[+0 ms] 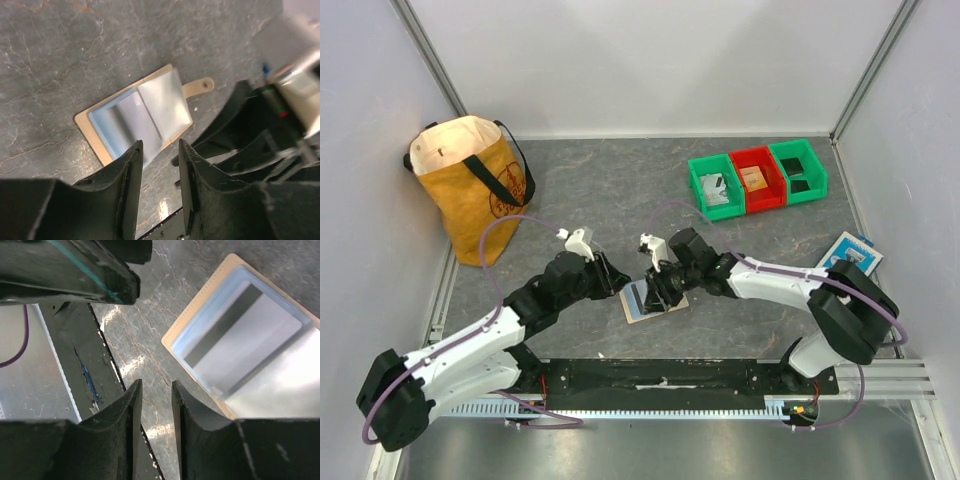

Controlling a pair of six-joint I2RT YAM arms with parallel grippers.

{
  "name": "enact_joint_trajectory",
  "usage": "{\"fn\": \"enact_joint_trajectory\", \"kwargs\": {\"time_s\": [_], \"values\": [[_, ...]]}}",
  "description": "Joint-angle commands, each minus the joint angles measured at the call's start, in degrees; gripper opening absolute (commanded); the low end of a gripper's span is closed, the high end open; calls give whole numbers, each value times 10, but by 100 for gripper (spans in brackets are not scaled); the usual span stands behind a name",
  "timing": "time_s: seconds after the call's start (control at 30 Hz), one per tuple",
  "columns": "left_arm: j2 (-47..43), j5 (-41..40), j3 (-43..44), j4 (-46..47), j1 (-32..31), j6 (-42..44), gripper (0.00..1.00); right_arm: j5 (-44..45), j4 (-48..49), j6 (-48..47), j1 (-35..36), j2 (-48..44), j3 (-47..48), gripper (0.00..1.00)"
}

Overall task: Take the credit cards out of the card holder
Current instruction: Remove the credit card from the card holder.

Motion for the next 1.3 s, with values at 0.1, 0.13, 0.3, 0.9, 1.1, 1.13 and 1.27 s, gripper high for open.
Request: {"fn": "enact_joint_trajectory", "kwargs": {"time_s": [0.1,0.13,0.3,0.9,1.1,1.13,1.27], "values": [[-43,-30,-5,-13,-2,-26,41,39,16,19,26,39,41,42],[-40,-23,-6,-11,-2,-23,41,55,13,21,25,33,41,43],[4,31,-3,19,-2,-14,39,108,0,40,6,25,36,43],[211,85,11,71,-2,13,26,-57,238,163,-102,134,-43,37],[235,77,2,76,-2,9,14,-78,289,187,-110,156,-69,31],[244,79,3,74,0,9,13,-84,305,196,-112,160,-76,30],[265,85,10,73,3,8,4,-107,379,235,-121,171,-104,24]]}}
